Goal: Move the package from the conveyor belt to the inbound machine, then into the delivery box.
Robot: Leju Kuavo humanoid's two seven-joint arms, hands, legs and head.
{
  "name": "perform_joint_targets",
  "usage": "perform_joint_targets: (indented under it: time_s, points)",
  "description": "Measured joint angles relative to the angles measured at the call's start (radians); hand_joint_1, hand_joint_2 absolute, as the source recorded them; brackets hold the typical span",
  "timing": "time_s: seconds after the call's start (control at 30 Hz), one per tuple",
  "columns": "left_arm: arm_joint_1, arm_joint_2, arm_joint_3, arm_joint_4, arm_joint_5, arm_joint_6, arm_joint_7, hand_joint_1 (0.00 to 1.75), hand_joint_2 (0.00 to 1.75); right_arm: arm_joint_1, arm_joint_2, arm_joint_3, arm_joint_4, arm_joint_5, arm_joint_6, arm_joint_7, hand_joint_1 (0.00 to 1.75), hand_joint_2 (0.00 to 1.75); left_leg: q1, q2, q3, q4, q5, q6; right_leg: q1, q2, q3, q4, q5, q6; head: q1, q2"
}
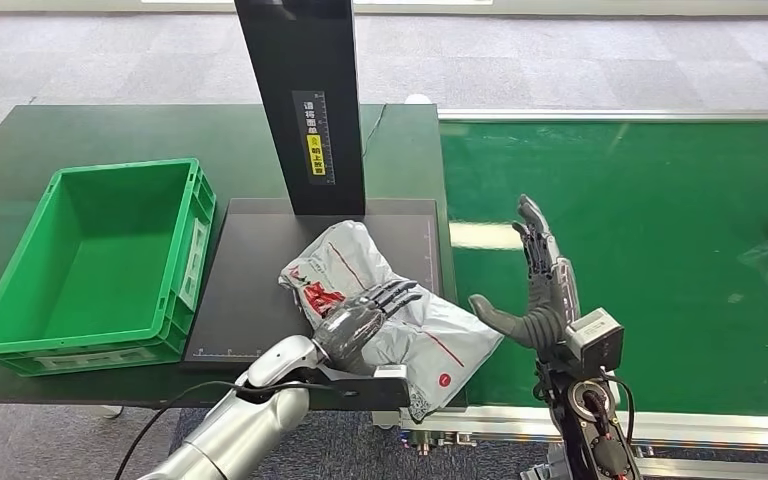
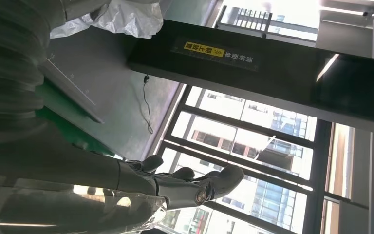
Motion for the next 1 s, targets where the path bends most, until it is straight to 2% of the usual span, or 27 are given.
perform_joint_targets:
  time_s: [0.03, 0.1, 0.17, 0.23, 0.33, 0.63, 0.87, 1.0]
  points:
    - [-0.013, -0.004, -0.009, 0.018, -0.005, -0.021, 0.012, 0.00, 1.75, 0.000, 0.001, -0.001, 0.000, 0.002, -0.003, 0.001, 0.00, 1.75, 0.000, 0.000, 0.000, 0.000, 0.000, 0.000, 0.000, 0.000, 0.000, 0.000, 0.000, 0.000, 0.000, 0.000]
    - [-0.039, -0.013, -0.026, 0.057, -0.007, -0.067, 0.028, 0.69, 1.75, 0.000, 0.002, -0.004, 0.001, 0.007, -0.011, 0.003, 0.00, 1.75, 0.000, 0.000, 0.000, 0.000, 0.000, 0.000, 0.000, 0.000, 0.000, 0.000, 0.000, 0.000, 0.000, 0.000]
    - [-0.062, -0.022, -0.038, 0.094, 0.001, -0.100, 0.030, 1.50, 1.75, -0.001, 0.002, -0.006, 0.002, 0.010, -0.017, 0.006, 0.00, 1.75, 0.000, 0.000, 0.000, 0.000, 0.000, 0.000, 0.000, 0.000, 0.000, 0.000, 0.000, 0.000, 0.000, 0.000]
    - [-0.077, -0.031, -0.044, 0.124, 0.010, -0.110, 0.024, 1.68, 1.75, -0.001, 0.003, -0.007, 0.003, 0.011, -0.021, 0.010, 0.00, 1.75, 0.000, 0.000, 0.000, 0.000, 0.000, 0.000, 0.000, 0.000, 0.001, 0.000, 0.000, 0.000, 0.000, 0.000]
    - [-0.092, -0.039, -0.051, 0.155, 0.018, -0.103, 0.013, 1.75, 1.75, 0.001, 0.002, -0.011, 0.004, 0.011, -0.027, 0.018, 0.00, 1.75, 0.000, 0.000, 0.000, 0.000, 0.000, 0.000, 0.000, 0.000, 0.001, 0.000, 0.000, 0.000, 0.000, 0.000]
    - [-0.111, -0.040, -0.070, 0.174, 0.005, -0.028, -0.007, 1.75, 1.75, 0.039, -0.002, -0.033, -0.019, 0.011, -0.030, 0.027, 0.00, 1.75, 0.000, 0.000, 0.001, 0.000, 0.000, 0.000, 0.000, 0.000, 0.001, 0.000, 0.000, 0.000, 0.000, 0.000]
    - [-0.100, -0.030, -0.075, 0.159, 0.028, 0.032, -0.059, 1.75, 1.75, 0.079, -0.012, -0.053, -0.055, 0.008, -0.024, 0.033, 0.00, 1.75, 0.000, 0.000, 0.000, 0.000, 0.000, 0.000, 0.000, 0.000, 0.000, 0.000, 0.000, 0.000, 0.000, 0.000]
    - [-0.082, -0.009, -0.075, 0.111, 0.032, 0.123, -0.093, 1.75, 1.75, 0.096, -0.020, -0.064, -0.078, 0.002, -0.013, 0.036, 0.00, 1.75, 0.000, 0.000, 0.000, 0.000, 0.000, 0.000, 0.000, 0.000, 0.000, 0.000, 0.000, 0.000, 0.000, 0.000]
